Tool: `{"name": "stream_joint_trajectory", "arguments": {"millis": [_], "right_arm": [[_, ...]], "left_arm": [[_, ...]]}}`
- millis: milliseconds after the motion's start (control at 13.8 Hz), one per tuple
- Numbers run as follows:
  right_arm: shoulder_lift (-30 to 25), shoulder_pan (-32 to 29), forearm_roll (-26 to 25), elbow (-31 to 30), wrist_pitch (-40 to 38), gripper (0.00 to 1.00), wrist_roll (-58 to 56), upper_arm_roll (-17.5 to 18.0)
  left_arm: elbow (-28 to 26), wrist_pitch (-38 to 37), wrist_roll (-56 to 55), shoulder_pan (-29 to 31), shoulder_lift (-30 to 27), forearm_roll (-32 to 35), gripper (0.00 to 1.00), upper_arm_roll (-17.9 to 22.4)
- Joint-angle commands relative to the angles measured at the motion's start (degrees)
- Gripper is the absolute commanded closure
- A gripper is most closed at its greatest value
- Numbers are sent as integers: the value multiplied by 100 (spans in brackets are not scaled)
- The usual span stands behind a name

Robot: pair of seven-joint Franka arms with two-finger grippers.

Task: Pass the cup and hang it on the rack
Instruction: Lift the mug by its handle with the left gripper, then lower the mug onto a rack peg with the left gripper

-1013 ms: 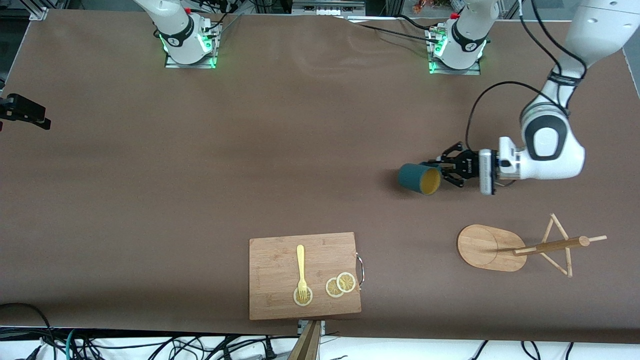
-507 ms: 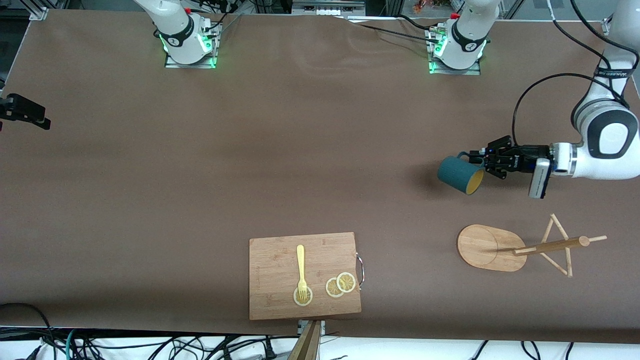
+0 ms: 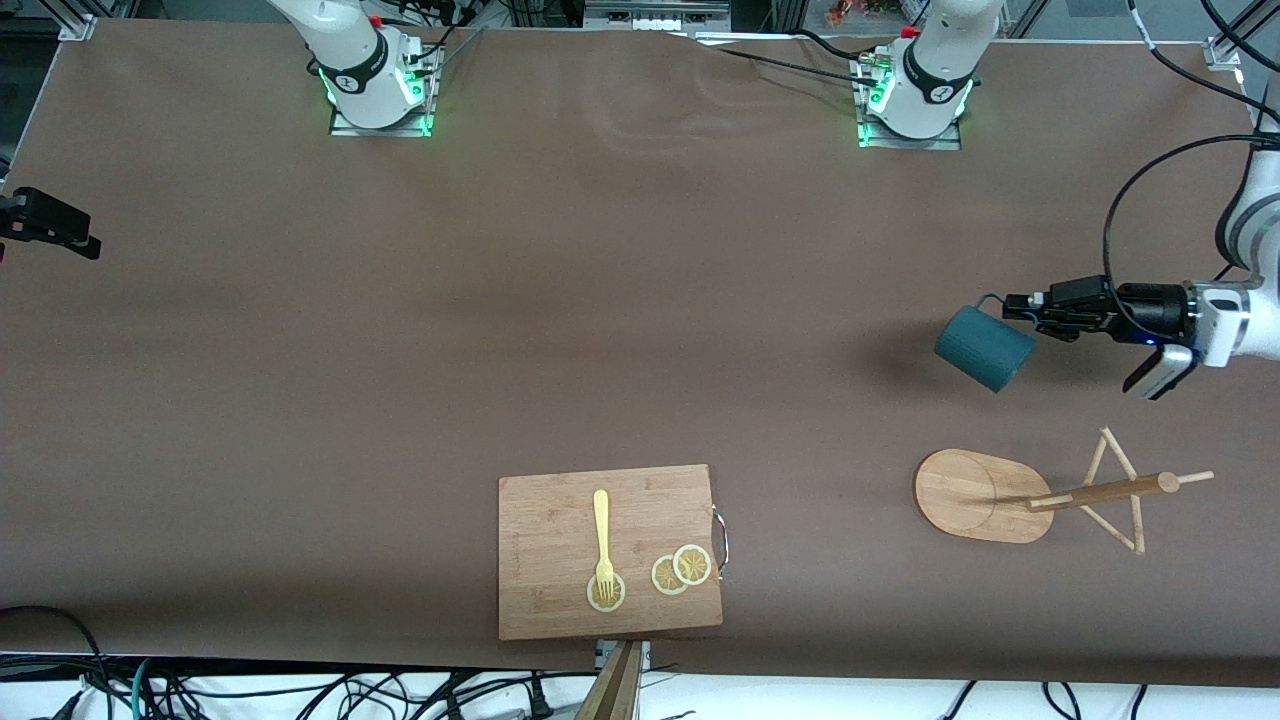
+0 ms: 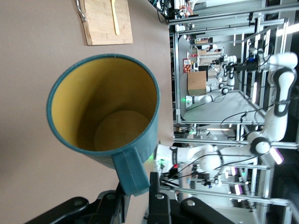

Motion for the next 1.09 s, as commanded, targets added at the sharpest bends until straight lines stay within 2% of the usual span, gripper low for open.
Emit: {"name": "stream_joint_trajectory", "arguments": {"millis": [0,217,507,651,1013], "right_arm": [[-21,-76,-16,0,6,0,-48,48],[-21,-76,-16,0,6,0,-48,48],[-21,-76,-16,0,6,0,-13,48],[-12,-76,-16,0,6,0,-13,48],[-12,-94,-16,0,6,0,-13,48]], "left_arm": [[1100,-488,-544,70,900,109,100,-51],[1314,-585,-1133,96,973,66,100,-33],[1332,-769,-1187,254,1174,-242,100,81],[1542,-840,-1265,342,1306,-303,100,81],[1683,-876,-1687,281,1359,-698,100,81]]}}
